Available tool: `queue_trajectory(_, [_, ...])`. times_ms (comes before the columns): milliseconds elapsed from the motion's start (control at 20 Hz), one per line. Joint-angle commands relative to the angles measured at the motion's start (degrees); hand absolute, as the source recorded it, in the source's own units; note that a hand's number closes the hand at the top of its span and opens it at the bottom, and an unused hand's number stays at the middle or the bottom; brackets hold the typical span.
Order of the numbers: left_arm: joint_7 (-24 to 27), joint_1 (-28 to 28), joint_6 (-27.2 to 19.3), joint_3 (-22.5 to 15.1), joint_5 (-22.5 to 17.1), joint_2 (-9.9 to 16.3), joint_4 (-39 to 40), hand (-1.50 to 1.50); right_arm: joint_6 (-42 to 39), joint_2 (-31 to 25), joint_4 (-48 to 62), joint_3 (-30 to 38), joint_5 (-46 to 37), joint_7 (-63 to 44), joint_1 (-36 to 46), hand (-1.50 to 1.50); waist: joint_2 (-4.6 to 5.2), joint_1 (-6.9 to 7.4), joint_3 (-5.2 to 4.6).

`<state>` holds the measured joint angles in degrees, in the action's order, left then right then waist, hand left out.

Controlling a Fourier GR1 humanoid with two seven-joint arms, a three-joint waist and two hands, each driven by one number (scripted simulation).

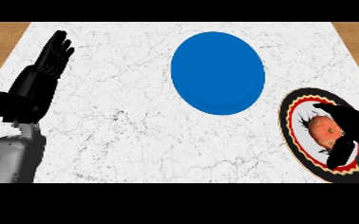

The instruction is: Pick the squash from the plate and place it in the plate

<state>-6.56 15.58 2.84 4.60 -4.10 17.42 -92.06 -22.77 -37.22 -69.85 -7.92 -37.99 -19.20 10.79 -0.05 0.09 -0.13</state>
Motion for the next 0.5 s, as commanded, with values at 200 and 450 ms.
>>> queue_trajectory(200, [-1.51,3.43,-0.53,-1.1,1.71,-1.15,1.53,0.0,15.89,2.08,8.08,2.13,-7.18,10.17,5.04,1.5,0.24,0.32,0.2])
queue_trajectory(450, [-0.45,-1.95,-1.04,2.85,0.65,0.99,0.2,0.0,21.81,7.82,-3.76,8.91,-6.13,-16.31,-13.71,1.5,-1.61,-5.77,-0.13])
